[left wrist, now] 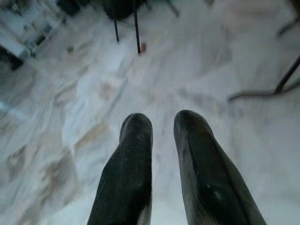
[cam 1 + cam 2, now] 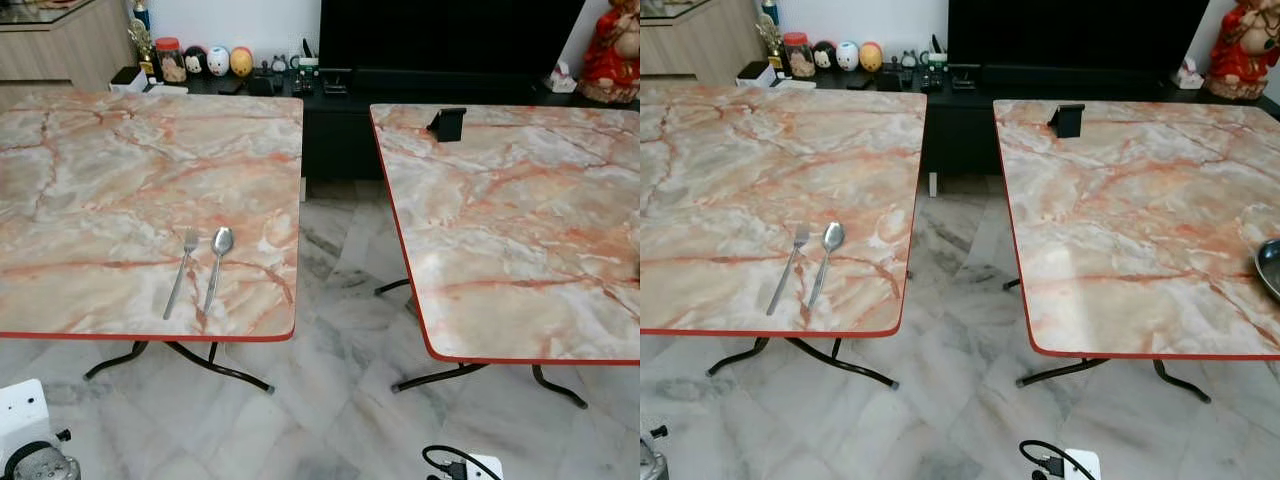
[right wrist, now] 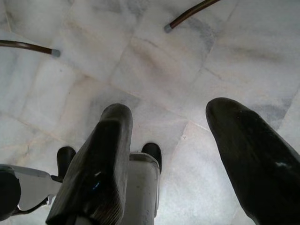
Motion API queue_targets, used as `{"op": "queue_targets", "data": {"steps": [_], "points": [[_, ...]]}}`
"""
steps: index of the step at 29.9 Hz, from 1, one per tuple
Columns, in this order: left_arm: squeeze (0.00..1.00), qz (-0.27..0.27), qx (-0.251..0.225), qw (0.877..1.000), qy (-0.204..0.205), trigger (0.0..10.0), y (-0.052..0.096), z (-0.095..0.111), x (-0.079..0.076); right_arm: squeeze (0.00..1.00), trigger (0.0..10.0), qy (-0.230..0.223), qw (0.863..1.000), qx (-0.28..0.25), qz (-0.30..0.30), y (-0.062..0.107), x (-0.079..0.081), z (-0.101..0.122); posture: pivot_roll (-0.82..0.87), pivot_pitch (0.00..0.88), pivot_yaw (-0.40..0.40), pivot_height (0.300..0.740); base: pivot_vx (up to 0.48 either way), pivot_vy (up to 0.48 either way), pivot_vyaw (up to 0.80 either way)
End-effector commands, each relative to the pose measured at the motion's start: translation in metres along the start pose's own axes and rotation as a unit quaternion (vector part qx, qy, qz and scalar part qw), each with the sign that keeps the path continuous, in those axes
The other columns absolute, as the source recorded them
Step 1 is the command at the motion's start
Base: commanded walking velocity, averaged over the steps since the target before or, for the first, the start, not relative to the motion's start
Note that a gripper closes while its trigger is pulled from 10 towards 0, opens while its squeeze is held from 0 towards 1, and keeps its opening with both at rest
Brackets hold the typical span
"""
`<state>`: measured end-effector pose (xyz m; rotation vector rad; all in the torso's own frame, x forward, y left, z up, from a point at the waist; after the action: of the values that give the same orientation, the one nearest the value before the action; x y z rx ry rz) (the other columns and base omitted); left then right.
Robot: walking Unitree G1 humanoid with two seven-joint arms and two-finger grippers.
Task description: Setting the table
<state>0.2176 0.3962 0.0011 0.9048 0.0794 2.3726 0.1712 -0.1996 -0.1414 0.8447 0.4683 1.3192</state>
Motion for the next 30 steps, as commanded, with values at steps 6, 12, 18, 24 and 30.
{"op": "queue_targets", "data": {"steps": [6, 12, 18, 24, 30], "points": [[0.00, -0.041, 0.072, 0.995, -0.057, 10.0, 0.004, -0.040, -0.018, 0.00, 10.0, -0.004, 1.000, 0.004, -0.003, 0.001, -0.002, -0.002, 0.12, 0.000, -0.028, 0.731, 0.000, 0.000, 0.00], [0.00, -0.132, 0.115, 0.981, -0.083, 10.0, 0.018, -0.066, -0.049, 0.00, 10.0, -0.004, 1.000, 0.005, -0.004, 0.001, -0.002, -0.003, 0.12, 0.000, -0.030, 0.731, 0.000, 0.000, 0.00], [0.00, -0.314, 0.087, 0.937, -0.125, 10.0, 0.056, -0.070, -0.112, 0.00, 10.0, -0.002, 1.000, 0.009, -0.002, 0.001, -0.002, -0.003, 0.12, 0.000, -0.034, 0.731, 0.000, 0.000, 0.00], [0.00, -0.376, 0.101, 0.908, -0.152, 10.0, 0.077, -0.082, -0.132, 0.00, 10.0, -0.003, 1.000, 0.008, -0.002, 0.001, -0.003, -0.003, 0.10, 0.000, -0.033, 0.731, 0.000, 0.000, 0.00], [0.00, -0.408, 0.106, 0.901, -0.108, 10.0, 0.090, -0.078, -0.148, 0.00, 10.0, -0.004, 1.000, 0.011, 0.004, 0.001, -0.003, -0.004, 0.11, 0.000, -0.039, 0.731, 0.000, 0.000, 0.00]]}}
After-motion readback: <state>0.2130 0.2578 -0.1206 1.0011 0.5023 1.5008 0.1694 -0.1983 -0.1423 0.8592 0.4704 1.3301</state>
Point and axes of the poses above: a point about 5 cm out from each wrist's last joint towards the gripper, its own y axis pointing back from the gripper into the wrist, its own z axis along the axis of the wrist's last joint, x = y × z, the point moved 6 cm from there along -y, pointing out of the wrist towards the gripper, and after that the axes turned 8 degrees about -y, right-handed, at the moved point
